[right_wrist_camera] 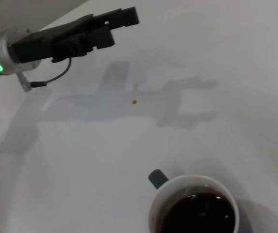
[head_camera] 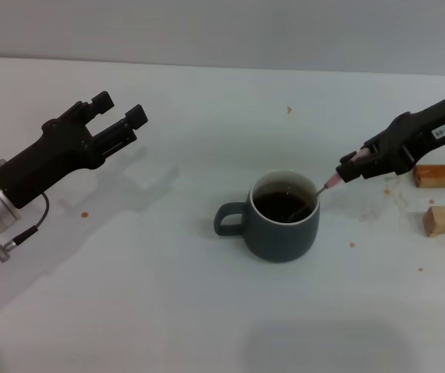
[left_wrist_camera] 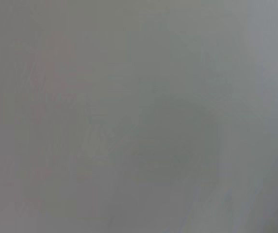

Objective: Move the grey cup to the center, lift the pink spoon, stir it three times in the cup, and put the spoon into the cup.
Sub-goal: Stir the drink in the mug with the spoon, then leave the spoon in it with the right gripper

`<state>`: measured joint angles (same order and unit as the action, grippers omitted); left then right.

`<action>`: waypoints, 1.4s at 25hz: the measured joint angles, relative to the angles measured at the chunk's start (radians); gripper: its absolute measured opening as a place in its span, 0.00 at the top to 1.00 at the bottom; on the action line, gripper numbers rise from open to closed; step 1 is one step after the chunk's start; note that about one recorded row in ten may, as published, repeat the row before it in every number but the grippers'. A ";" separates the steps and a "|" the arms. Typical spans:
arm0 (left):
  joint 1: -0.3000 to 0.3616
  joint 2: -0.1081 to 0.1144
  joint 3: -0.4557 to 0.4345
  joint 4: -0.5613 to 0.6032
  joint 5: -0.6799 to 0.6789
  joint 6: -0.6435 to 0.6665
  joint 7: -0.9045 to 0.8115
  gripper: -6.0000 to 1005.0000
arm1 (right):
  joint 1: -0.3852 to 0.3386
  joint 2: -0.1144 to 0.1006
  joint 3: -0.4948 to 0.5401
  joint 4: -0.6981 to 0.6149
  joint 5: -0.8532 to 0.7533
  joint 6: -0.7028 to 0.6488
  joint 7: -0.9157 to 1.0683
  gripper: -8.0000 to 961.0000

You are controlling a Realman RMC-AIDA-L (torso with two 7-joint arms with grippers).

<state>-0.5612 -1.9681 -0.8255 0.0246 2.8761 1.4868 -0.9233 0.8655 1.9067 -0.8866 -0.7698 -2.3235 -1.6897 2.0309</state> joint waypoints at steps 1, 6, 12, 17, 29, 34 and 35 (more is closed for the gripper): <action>0.000 0.000 0.000 0.000 0.000 0.001 0.000 0.17 | -0.003 0.001 0.001 -0.004 0.000 0.006 0.000 0.87; -0.002 0.000 0.000 -0.002 0.000 0.002 0.000 0.17 | -0.008 0.013 0.002 -0.016 0.004 0.055 0.000 0.87; -0.001 0.000 0.000 -0.007 0.000 0.005 -0.001 0.18 | 0.001 0.044 -0.005 -0.054 0.006 0.060 0.000 0.87; 0.001 -0.001 -0.001 -0.013 0.000 0.002 0.000 0.18 | 0.017 0.050 -0.009 -0.060 0.006 0.053 0.000 0.87; -0.008 -0.001 -0.003 -0.011 0.000 -0.018 0.005 0.18 | 0.004 0.043 -0.010 -0.072 -0.007 -0.044 0.006 0.87; -0.009 -0.001 -0.009 -0.011 0.000 -0.019 0.006 0.18 | -0.011 0.035 0.014 -0.072 -0.026 -0.019 0.015 0.87; -0.009 -0.001 -0.010 -0.011 0.000 -0.019 0.006 0.18 | -0.011 0.035 0.014 -0.072 -0.026 -0.019 0.015 0.87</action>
<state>-0.5703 -1.9695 -0.8353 0.0136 2.8762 1.4675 -0.9176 0.8546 1.9413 -0.8721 -0.8414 -2.3494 -1.7089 2.0464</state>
